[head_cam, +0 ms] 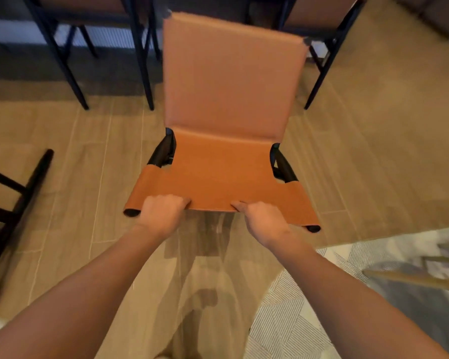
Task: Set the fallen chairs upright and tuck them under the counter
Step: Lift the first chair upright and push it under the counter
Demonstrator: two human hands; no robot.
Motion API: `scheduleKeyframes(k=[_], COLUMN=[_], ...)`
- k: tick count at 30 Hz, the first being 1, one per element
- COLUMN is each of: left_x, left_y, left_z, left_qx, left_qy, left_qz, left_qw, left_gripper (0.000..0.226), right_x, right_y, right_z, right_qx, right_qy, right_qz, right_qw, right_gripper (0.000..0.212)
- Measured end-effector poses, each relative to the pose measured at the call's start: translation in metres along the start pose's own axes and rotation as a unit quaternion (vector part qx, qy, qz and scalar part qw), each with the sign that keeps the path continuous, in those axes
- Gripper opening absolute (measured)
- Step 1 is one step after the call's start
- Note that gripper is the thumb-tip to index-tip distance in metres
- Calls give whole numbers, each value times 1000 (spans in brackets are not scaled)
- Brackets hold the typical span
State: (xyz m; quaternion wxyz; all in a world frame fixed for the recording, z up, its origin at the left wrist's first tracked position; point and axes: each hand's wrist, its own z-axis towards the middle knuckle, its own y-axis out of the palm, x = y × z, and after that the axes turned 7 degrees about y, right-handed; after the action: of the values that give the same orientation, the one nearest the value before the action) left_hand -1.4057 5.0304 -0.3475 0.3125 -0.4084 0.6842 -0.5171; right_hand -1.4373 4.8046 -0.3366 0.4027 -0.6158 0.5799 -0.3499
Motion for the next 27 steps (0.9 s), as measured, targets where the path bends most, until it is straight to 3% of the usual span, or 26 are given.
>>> scheduleKeyframes(k=[3, 7, 15, 27], left_x=[-15, -40, -73, -115], left_y=[-43, -96, -157, -234], left_z=[28, 74, 158, 269], left_qx=[57, 73, 123, 133], left_qy=[-13, 2, 22, 19], left_qz=[19, 38, -61, -96], left_qw=[998, 997, 990, 986], left_gripper=[33, 36, 39, 47], right_x=[7, 17, 34, 75], right_y=[-52, -116, -198, -295], right_z=[24, 60, 136, 241], right_qx=[52, 73, 99, 109], right_qy=[13, 42, 97, 68], right_qz=[13, 17, 85, 74], right_qw=[998, 996, 987, 989], right_gripper=[68, 60, 60, 48])
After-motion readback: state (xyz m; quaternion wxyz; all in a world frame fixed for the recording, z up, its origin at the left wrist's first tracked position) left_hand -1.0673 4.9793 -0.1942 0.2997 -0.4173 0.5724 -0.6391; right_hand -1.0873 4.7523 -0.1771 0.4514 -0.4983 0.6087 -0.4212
